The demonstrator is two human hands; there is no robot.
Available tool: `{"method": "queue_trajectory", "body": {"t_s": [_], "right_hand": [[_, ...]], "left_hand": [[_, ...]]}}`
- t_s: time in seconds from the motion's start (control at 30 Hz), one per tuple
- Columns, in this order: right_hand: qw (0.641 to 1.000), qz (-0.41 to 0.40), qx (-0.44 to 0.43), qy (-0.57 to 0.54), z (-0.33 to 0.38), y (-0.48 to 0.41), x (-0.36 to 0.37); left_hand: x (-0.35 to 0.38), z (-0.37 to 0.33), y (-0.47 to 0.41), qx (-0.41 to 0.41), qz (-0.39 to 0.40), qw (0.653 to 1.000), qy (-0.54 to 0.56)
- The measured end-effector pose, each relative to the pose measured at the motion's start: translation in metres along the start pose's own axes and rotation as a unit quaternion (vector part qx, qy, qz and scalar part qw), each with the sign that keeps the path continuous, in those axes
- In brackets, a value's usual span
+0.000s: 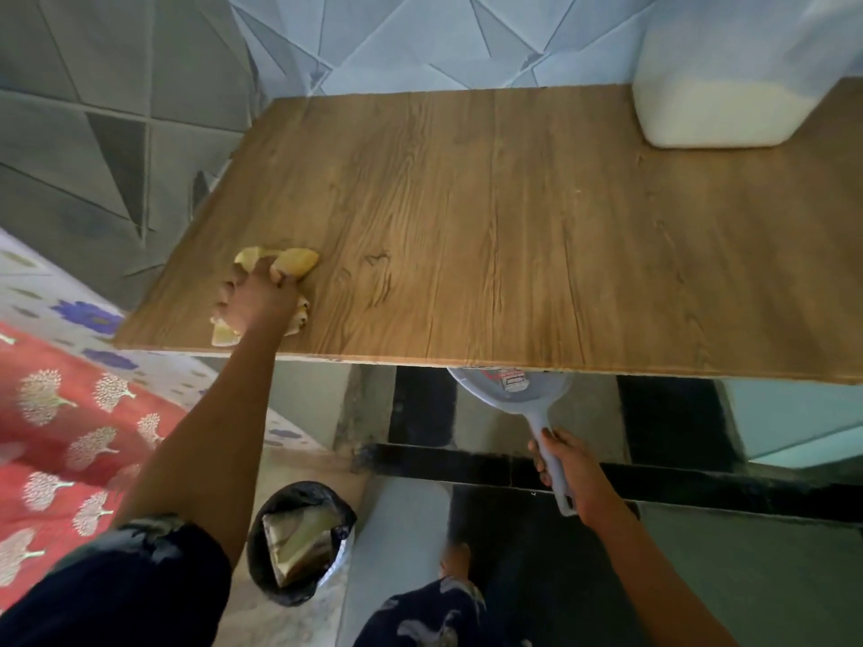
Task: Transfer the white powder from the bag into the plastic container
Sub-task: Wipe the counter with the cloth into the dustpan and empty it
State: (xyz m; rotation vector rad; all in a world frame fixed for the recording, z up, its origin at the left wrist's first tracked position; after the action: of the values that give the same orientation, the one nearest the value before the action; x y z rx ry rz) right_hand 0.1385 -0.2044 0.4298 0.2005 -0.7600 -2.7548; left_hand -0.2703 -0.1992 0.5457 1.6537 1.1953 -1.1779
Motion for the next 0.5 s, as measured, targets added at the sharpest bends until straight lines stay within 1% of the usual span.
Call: {"method": "queue_trajectory", "body": {"t_s": [0.03, 0.1, 0.23, 0.37, 0.5], "right_hand": [[1.000, -0.002, -0.011, -0.015, -0.001, 0.004, -0.004], [0.999, -0.005, -0.030, -0.044, -0.002, 0.013, -0.013], [0.998, -0.028, -0.046, -0.041, -0.004, 0.030, -0.030], [0.995, -0.055, -0.064, -0.049, -0.003, 0.054, -0.044], [0.992, -0.075, -0.074, -0.071, -0.001, 0.077, -0.059]], "left_hand": [[0.003, -0.009, 0.012, 0.015, 0.005, 1.000, -0.010], [0.013, -0.035, 0.044, 0.074, 0.024, 0.997, -0.023], [0.037, -0.102, 0.132, 0.204, 0.066, 0.976, -0.044], [0.063, -0.157, 0.218, 0.321, 0.112, 0.939, -0.046], [0.072, -0.173, 0.291, 0.423, 0.126, 0.896, -0.045]]}}
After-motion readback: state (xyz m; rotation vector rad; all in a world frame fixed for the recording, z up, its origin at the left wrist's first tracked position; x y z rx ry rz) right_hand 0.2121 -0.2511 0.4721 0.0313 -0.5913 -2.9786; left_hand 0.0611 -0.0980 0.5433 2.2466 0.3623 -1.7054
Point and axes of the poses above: each hand's wrist, its own y-axis away from the middle knuckle, its own x-axis out of the palm, z = x × y, the point moved 2 cm from there along -y, towards the middle knuckle, and after that the axes turned 15 degrees about -x, right-handed, at the moved point
